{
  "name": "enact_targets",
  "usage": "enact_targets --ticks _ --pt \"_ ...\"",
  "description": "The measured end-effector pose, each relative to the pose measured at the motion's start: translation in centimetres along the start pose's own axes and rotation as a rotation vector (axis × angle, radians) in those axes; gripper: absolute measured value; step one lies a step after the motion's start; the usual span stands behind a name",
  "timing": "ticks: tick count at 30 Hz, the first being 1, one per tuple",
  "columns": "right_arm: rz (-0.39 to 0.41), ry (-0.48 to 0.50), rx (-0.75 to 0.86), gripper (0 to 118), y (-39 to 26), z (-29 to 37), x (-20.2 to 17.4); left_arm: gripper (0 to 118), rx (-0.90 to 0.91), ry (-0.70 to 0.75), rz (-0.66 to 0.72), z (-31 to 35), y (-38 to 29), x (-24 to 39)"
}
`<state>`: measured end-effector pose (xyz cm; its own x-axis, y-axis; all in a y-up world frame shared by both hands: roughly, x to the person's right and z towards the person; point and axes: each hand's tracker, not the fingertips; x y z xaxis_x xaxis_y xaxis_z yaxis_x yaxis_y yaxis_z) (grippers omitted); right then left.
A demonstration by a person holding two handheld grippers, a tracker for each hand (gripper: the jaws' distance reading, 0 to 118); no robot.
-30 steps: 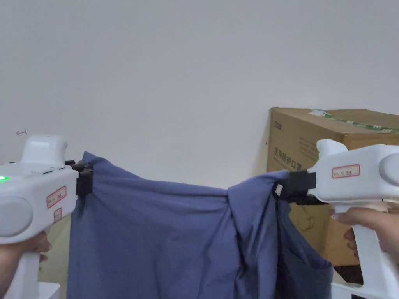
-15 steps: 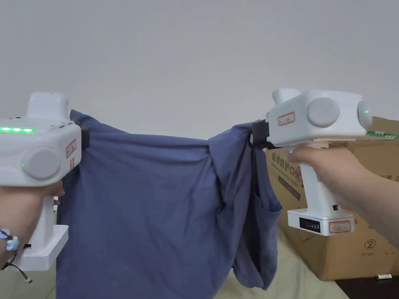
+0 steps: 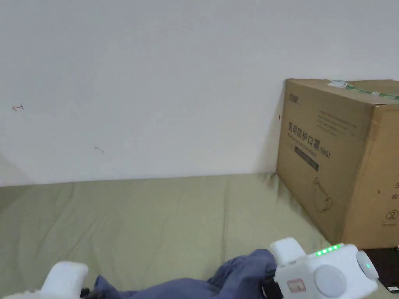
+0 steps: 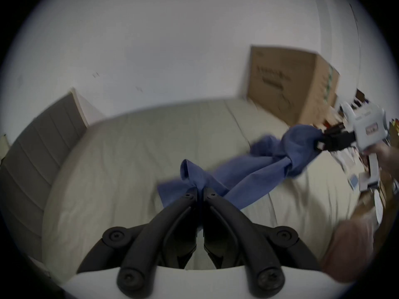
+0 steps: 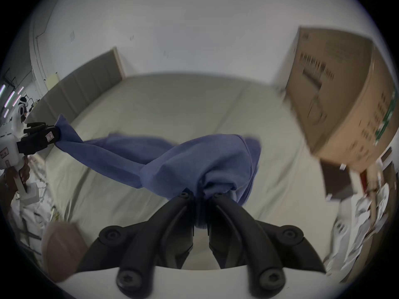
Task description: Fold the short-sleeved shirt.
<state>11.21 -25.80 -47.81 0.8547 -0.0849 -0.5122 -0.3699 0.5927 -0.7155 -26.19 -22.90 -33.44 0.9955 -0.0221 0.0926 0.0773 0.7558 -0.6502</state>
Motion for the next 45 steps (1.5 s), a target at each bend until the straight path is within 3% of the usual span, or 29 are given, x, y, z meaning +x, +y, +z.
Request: enact_targets --ticks 4,10,14,18,21,22,23,24,25,26,27,30,32,34,35,36,37,38,39,40,41,45 --pt "0.041 0.050 -0.086 10 -6.8 2.7 -1.6 3 -0.055 -0.077 0.064 3.9 -4.9 1.2" --pt "0.071 0.105 -0.141 10 -11.7 8.2 -3.0 3 -0.004 -0.157 0.109 10.3 -6.9 1.0" --pt "0.089 0.102 -0.231 10 -12.7 7.1 -3.2 4 -0.118 -0.105 0.047 7.9 -5.8 1.2" --pt "-0.021 0.053 -0.344 10 -12.3 2.7 -2.4 6 -0.237 -0.119 0.038 1.8 -6.6 0.7" --pt "-0.082 0.049 -0.325 11 -11.7 0.7 -1.5 28 -0.298 -0.053 0.036 -1.0 -7.1 0.6" --pt "-0.122 0.049 -0.311 12 -11.4 0.7 -1.2 28 -0.292 -0.051 0.046 -1.3 -7.2 0.6" --pt "-0.159 0.059 -0.299 17 -11.3 1.1 -0.8 52 -0.284 -0.045 0.065 -1.3 -7.2 0.4" --pt "-0.199 0.070 -0.276 32 -11.1 1.6 -0.6 84 -0.274 -0.040 0.091 -1.0 -7.2 0.4" --pt "-0.228 0.082 -0.249 71 -11.0 2.3 -0.5 114 -0.252 -0.038 0.125 -0.6 -7.1 0.3" --pt "-0.246 0.096 -0.212 104 -11.0 3.0 -0.4 118 -0.201 -0.057 0.147 0.5 -6.9 0.2" --pt "-0.266 0.109 -0.166 118 -11.1 4.1 -0.4 115 -0.135 -0.072 0.169 1.7 -6.6 0.2" --pt "-0.338 0.106 -0.007 117 -11.3 7.4 -0.8 114 -0.084 -0.063 0.205 4.2 -6.3 0.1" --pt "-0.345 0.099 0.093 117 -10.9 9.8 -1.8 114 -0.018 -0.019 0.219 5.8 -6.3 0.6" --pt "-0.334 0.100 0.304 116 -11.4 12.3 -3.2 114 0.094 0.007 0.251 7.6 -6.6 1.0" --pt "-0.325 0.094 0.394 114 -11.6 13.0 -4.0 110 0.156 0.029 0.257 8.5 -6.8 1.4" --pt "-0.305 0.083 0.484 110 -11.9 14.0 -4.9 99 0.248 0.074 0.263 9.5 -7.2 1.9" --pt "-0.290 0.065 0.566 93 -12.0 14.8 -5.9 64 0.340 0.127 0.254 10.6 -7.6 2.5" --pt "-0.280 0.047 0.630 64 -12.1 15.4 -6.6 29 0.404 0.166 0.243 11.3 -7.8 3.1" --pt "-0.272 0.021 0.676 27 -12.0 15.6 -7.5 0 0.431 0.208 0.224 11.7 -7.8 3.5" --pt "-0.269 -0.011 0.701 5 -11.6 15.7 -8.2 1 0.450 0.247 0.212 11.9 -7.8 3.8" --pt "-0.279 -0.030 0.713 5 -11.4 15.8 -8.6 1 0.457 0.248 0.222 12.2 -7.7 3.9" --pt "-0.294 0.044 0.711 5 -10.3 15.4 -8.3 1 0.383 0.159 0.266 10.1 -4.9 0.8"
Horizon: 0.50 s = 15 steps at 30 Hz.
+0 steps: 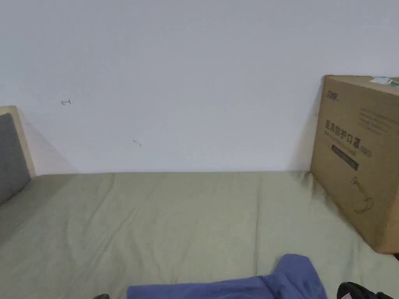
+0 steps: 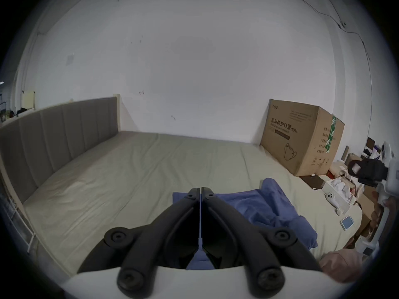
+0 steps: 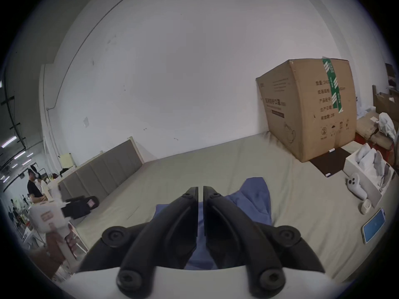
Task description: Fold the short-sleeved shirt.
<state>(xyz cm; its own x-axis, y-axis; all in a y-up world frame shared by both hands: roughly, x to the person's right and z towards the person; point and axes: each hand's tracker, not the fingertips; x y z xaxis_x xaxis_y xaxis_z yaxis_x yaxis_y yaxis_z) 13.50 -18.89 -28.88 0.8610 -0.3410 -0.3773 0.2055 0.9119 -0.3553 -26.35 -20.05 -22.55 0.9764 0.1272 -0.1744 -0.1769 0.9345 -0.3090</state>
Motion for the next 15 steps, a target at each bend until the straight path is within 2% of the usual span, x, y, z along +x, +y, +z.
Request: enact_targets --ticks 2,3,5,7,8,9,10,11,12,13,15 --pt "0.049 -0.005 -0.003 5 0.0 -0.4 0.0 1 -0.137 0.018 -0.019 -5.1 1.5 -1.9" --pt "0.069 -0.008 -0.013 5 0.0 -0.8 0.2 1 -0.227 -0.034 -0.014 -8.1 2.0 -3.3" --pt "0.081 -0.003 -0.037 5 0.0 -2.0 0.8 2 -0.379 -0.048 -0.035 -14.7 1.8 -5.0" --pt "0.079 -0.017 -0.056 5 -0.6 -3.5 1.6 2 -0.444 -0.052 -0.028 -20.2 0.6 -6.6" --pt "0.074 -0.023 -0.073 5 -0.7 -4.1 2.0 8 -0.466 -0.028 -0.026 -22.4 -0.1 -7.2" --pt "0.066 -0.027 -0.089 5 -0.9 -4.8 2.4 29 -0.468 -0.003 -0.011 -24.8 -1.1 -7.5" --pt "0.062 -0.031 -0.101 5 -1.2 -5.4 2.5 68 -0.502 0.015 -0.020 -26.9 -1.7 -7.9" --pt "0.053 -0.034 -0.111 5 -1.4 -5.8 2.8 93 -0.533 0.019 -0.027 -28.9 -2.4 -8.2" --pt "0.045 -0.034 -0.122 5 -1.6 -6.3 3.1 110 -0.547 0.027 -0.045 -30.6 -3.3 -8.4" --pt "0.038 -0.032 -0.137 5 -1.8 -6.7 3.4 113 -0.550 0.033 -0.065 -31.8 -4.2 -8.3" --pt "0.038 -0.036 -0.162 5 -1.8 -7.3 3.0 111 -0.578 0.055 -0.105 -34.6 -5.6 -8.2"
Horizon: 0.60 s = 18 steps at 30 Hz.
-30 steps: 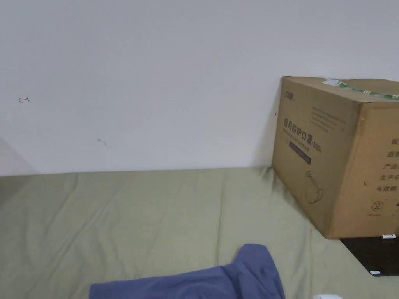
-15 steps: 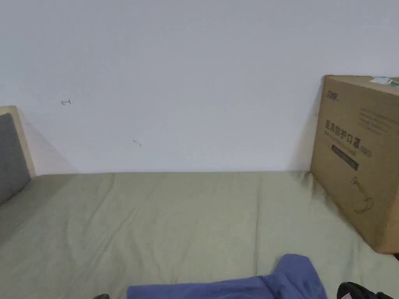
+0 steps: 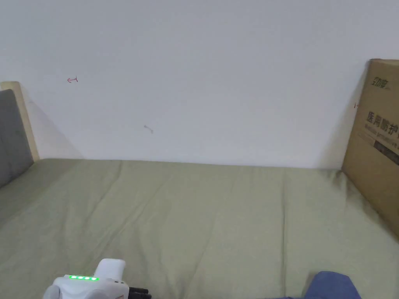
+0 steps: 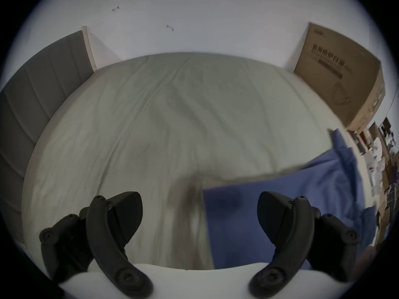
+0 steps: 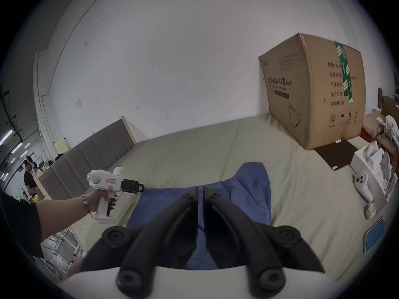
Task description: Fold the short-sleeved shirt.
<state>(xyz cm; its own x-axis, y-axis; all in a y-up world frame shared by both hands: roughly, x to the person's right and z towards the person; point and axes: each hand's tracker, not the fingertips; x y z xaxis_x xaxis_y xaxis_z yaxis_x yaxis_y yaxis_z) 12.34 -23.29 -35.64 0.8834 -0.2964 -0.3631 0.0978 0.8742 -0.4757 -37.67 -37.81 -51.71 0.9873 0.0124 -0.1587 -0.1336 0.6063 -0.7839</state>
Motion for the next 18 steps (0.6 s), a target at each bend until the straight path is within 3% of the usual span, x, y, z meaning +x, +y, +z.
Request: enact_targets --ticks 4,5,6,7,9,10,11,13,16,17,18 --pt "0.008 -0.015 -0.046 5 -0.6 -1.1 0.9 114 -0.085 0.029 -0.021 -4.7 -1.1 0.1" --pt "0.009 -0.021 -0.051 5 -0.8 -1.3 1.1 115 -0.027 0.014 -0.004 -4.4 -1.5 0.4" --pt "0.008 -0.025 -0.058 5 -0.9 -1.6 1.3 114 -0.012 0.050 -0.029 -3.7 -1.7 1.0" --pt "0.003 -0.030 -0.060 5 -1.0 -1.7 1.6 105 0.012 0.075 -0.063 -3.0 -1.7 1.6" --pt "-0.013 -0.032 -0.060 5 -1.1 -2.2 2.3 63 0.103 0.033 -0.132 -0.9 -2.7 3.1" --pt "-0.021 -0.031 -0.060 5 -1.0 -2.6 2.9 16 0.134 0.032 -0.173 0.4 -3.3 3.7" --pt "-0.031 -0.028 -0.059 5 -0.8 -3.1 3.7 6 0.138 0.000 -0.197 1.1 -3.7 4.4" --pt "-0.069 -0.025 -0.056 5 -0.1 -4.9 5.7 6 0.183 0.105 -0.220 2.4 -4.4 5.3" --pt "-0.160 -0.052 -0.152 6 1.4 -10.0 10.2 6 0.228 0.052 -0.095 4.8 -4.3 4.0" --pt "-0.174 -0.071 -0.213 9 1.9 -12.0 11.5 6 0.240 0.072 -0.087 5.3 -4.1 3.6" --pt "-0.178 -0.102 -0.276 26 2.3 -14.2 12.8 6 0.250 0.117 -0.089 5.7 -3.8 2.8"
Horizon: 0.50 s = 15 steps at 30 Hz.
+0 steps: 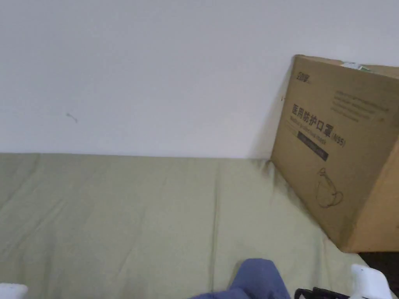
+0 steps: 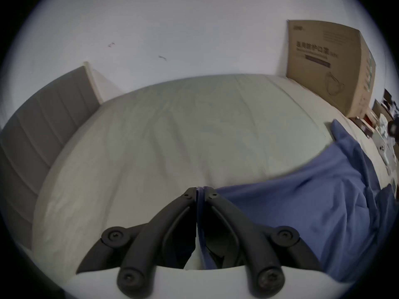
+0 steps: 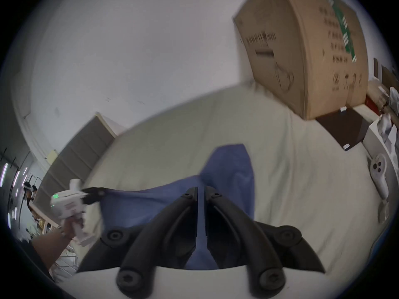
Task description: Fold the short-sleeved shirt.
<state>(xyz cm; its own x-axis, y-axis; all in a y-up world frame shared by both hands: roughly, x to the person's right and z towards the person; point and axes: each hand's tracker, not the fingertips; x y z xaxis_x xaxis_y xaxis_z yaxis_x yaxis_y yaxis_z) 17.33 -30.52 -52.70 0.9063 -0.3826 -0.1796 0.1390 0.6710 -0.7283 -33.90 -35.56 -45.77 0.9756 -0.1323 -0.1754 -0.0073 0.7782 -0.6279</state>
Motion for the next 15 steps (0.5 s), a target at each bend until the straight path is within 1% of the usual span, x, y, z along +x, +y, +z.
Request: enact_targets --ticks 1,2,3,4,5,7,8,10,11,12,13,15 --pt "-0.019 0.002 -0.042 71 1.0 -2.2 1.1 6 -0.002 0.063 -0.026 0.0 0.1 -0.4" --pt "-0.036 -0.021 -0.084 95 1.9 -3.9 1.9 6 -0.009 0.105 -0.051 -0.1 0.1 -0.8" --pt "-0.042 -0.086 -0.122 104 2.5 -5.7 2.4 6 -0.021 0.113 -0.059 -0.2 0.1 -1.5" --pt "-0.045 -0.121 -0.159 104 3.1 -7.4 3.0 6 -0.033 0.095 -0.042 -0.2 0.2 -1.8" --pt "-0.058 -0.143 -0.172 118 3.4 -8.7 3.4 6 -0.050 0.084 -0.023 -0.2 0.2 -2.3" --pt "-0.047 -0.196 -0.190 118 3.6 -11.3 4.2 6 -0.078 0.059 0.008 -0.2 0.2 -2.5" --pt "-0.030 -0.259 -0.239 118 3.8 -12.5 4.4 6 -0.078 0.066 0.003 -0.1 0.2 -2.3" --pt "-0.021 -0.335 -0.308 117 3.9 -14.5 4.7 6 -0.077 0.079 -0.008 0.1 -0.2 -2.0" --pt "-0.019 -0.354 -0.316 114 3.6 -15.0 4.7 6 -0.077 0.082 -0.014 0.1 -0.4 -1.9" --pt "-0.003 -0.361 -0.336 108 3.3 -15.4 4.6 6 -0.079 0.081 -0.017 0.1 -0.5 -1.8" --pt "0.023 -0.368 -0.372 101 3.2 -16.0 4.1 6 -0.086 0.078 -0.018 0.0 -0.7 -1.9" --pt "0.150 -0.405 -0.362 101 2.6 -15.9 2.9 6 -0.113 0.063 -0.017 -0.1 -1.0 -2.2"
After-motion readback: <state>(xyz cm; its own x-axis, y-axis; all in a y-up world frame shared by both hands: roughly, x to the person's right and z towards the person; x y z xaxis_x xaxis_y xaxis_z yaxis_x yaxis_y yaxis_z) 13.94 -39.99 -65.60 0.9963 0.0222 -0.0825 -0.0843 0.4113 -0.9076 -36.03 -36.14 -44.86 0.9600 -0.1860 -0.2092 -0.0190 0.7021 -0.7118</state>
